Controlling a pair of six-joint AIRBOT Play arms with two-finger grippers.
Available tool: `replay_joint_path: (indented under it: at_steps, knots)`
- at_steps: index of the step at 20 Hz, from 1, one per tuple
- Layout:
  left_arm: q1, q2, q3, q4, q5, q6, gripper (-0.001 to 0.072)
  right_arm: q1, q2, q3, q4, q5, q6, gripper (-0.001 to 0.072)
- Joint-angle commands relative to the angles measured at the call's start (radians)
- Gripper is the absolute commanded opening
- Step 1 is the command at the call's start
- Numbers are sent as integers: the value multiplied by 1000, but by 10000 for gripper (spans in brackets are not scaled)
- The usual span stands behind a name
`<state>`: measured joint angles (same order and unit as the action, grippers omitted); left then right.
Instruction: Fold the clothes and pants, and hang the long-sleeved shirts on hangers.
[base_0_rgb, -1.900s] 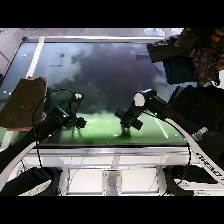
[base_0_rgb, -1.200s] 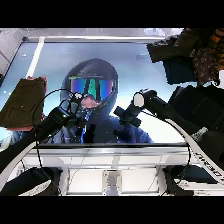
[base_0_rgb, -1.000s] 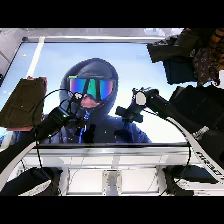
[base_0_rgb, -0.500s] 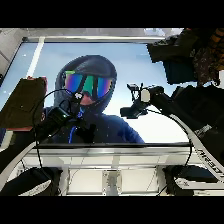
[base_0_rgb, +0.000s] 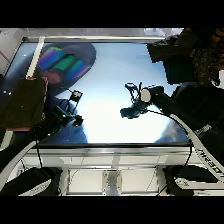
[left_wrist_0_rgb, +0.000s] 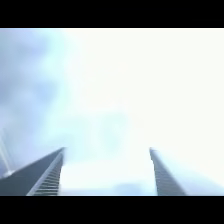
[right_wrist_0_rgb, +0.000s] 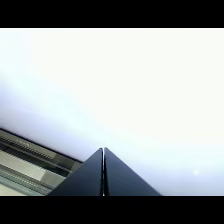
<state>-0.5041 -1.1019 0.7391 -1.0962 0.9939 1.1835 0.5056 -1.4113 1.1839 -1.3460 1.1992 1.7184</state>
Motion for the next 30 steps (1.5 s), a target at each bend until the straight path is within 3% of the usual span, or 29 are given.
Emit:
replay_joint_path:
  at_steps: [1, 2, 5, 7, 9, 11, 13, 19, 24, 30]
  knots:
    - [210, 20, 3, 225, 56, -96, 553, 0, 0, 1, -5, -7, -11, 16]
    - [326, 27, 3, 226, 46, -94, 426, 0, 0, 1, -6, -7, -12, 21]
    - [752, 23, 4, 222, -1, 15, 416, 0, 0, 1, -18, -7, -48, 35]
    - [1040, 23, 5, 137, -51, 88, 416, 0, 0, 1, -18, -13, -61, 57]
    - [1289, 18, 4, -116, -131, 179, 415, 0, 0, 1, -18, -18, -61, 170]
    - [1442, -9, 5, -491, -197, 424, 416, 0, 0, 1, -18, -19, -64, 170]
    - [1470, -48, 12, -722, -223, 592, 416, 0, 0, 1, -19, -19, -64, 173]
    - [1450, -167, 190, -776, -307, 560, 416, 0, 0, 1, -19, -27, -63, 244]
    - [1411, -323, 250, -771, -262, 570, 416, 0, 0, 1, -11, -36, -59, 244]
    - [1398, -367, 251, -763, -261, 587, 416, 0, 0, 1, -10, -38, -53, 244]
